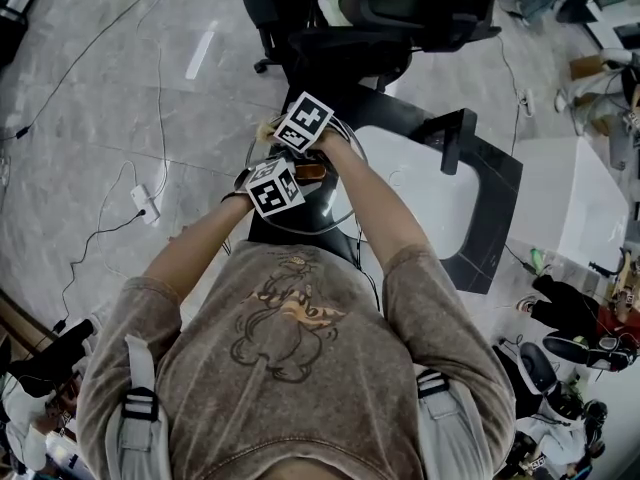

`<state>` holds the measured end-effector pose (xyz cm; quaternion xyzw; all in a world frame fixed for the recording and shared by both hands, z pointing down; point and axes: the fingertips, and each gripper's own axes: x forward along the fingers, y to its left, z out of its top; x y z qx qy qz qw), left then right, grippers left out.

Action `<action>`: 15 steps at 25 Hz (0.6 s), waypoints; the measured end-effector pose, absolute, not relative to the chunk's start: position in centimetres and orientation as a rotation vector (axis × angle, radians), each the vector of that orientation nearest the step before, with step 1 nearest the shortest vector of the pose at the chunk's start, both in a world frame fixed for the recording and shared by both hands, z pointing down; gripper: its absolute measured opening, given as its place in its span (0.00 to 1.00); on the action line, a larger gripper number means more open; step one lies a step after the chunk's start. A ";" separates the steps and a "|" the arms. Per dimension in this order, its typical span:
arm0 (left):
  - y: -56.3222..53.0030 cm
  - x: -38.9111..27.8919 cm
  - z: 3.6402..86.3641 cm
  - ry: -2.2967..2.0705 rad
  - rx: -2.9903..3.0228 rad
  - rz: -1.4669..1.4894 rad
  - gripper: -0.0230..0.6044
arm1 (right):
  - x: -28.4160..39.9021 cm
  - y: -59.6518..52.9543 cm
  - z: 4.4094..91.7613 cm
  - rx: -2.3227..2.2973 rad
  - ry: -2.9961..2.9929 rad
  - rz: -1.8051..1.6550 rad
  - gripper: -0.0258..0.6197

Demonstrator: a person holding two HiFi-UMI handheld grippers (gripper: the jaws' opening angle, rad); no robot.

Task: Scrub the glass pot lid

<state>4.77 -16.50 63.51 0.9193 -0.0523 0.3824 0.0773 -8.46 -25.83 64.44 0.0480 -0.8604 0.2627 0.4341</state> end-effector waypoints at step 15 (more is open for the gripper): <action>-16.5 4.8 63.5 -0.242 2.760 1.105 0.33 | -4.6 -28.2 61.4 0.516 -2.320 0.680 0.10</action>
